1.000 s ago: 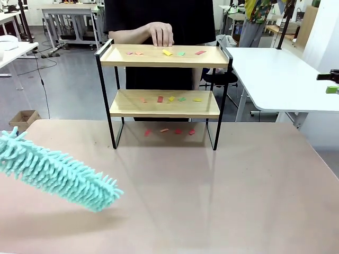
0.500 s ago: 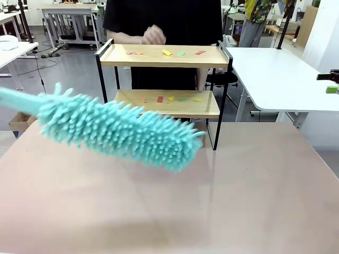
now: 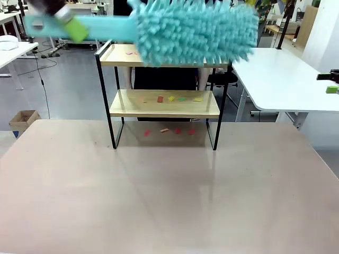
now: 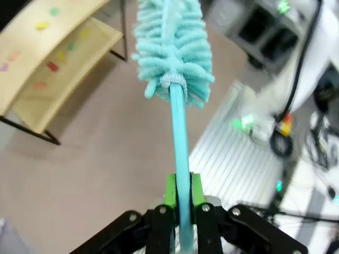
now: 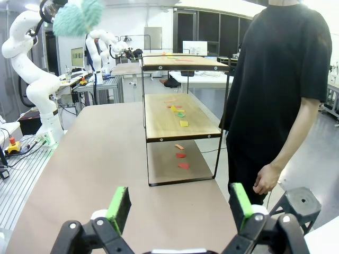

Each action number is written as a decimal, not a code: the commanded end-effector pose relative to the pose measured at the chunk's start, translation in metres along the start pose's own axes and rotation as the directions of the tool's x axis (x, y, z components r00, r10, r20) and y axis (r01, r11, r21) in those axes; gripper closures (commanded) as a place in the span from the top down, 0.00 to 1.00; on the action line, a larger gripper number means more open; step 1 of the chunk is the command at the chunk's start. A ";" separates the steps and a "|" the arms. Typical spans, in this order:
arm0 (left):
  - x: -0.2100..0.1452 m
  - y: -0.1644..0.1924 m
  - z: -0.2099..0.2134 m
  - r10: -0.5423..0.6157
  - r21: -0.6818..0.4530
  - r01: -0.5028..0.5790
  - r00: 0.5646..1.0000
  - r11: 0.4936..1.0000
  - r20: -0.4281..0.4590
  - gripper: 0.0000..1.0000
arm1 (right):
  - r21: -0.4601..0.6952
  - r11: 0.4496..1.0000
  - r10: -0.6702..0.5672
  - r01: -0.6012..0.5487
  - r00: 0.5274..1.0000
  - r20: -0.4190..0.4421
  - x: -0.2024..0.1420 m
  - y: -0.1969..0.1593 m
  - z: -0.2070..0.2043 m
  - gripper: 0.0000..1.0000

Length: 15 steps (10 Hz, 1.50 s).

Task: Clean the shelf.
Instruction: Clean the specific section of the Shelf indicated by the human with the Duster.

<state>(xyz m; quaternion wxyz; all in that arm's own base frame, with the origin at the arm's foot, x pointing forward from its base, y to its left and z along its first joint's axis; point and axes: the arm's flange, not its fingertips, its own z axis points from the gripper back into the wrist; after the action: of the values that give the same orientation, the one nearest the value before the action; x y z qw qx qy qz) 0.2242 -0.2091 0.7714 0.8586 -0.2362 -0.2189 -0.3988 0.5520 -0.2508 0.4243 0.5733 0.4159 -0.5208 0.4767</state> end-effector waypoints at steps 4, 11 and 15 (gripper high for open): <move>0.014 -0.019 -0.003 0.080 0.059 -0.085 0.994 0.995 0.078 0.13 | 0.002 1.000 0.007 -0.007 1.000 0.001 0.003 0.000 -0.002 1.00; 0.123 -0.091 -0.107 0.336 0.313 -0.403 0.909 0.860 0.247 0.13 | 0.002 1.000 0.007 -0.007 1.000 0.001 0.003 0.000 -0.002 1.00; 0.174 -0.094 -0.165 0.487 0.390 -0.595 0.802 0.702 0.347 0.13 | 0.002 1.000 0.007 -0.007 1.000 0.001 0.003 0.000 -0.002 1.00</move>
<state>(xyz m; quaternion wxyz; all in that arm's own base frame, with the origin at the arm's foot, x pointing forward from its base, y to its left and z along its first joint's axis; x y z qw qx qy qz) 0.2765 -0.4306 0.7481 0.9354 -0.1235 -0.3247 -0.0662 0.5521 -0.2508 0.4245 0.5732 0.4158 -0.5208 0.4768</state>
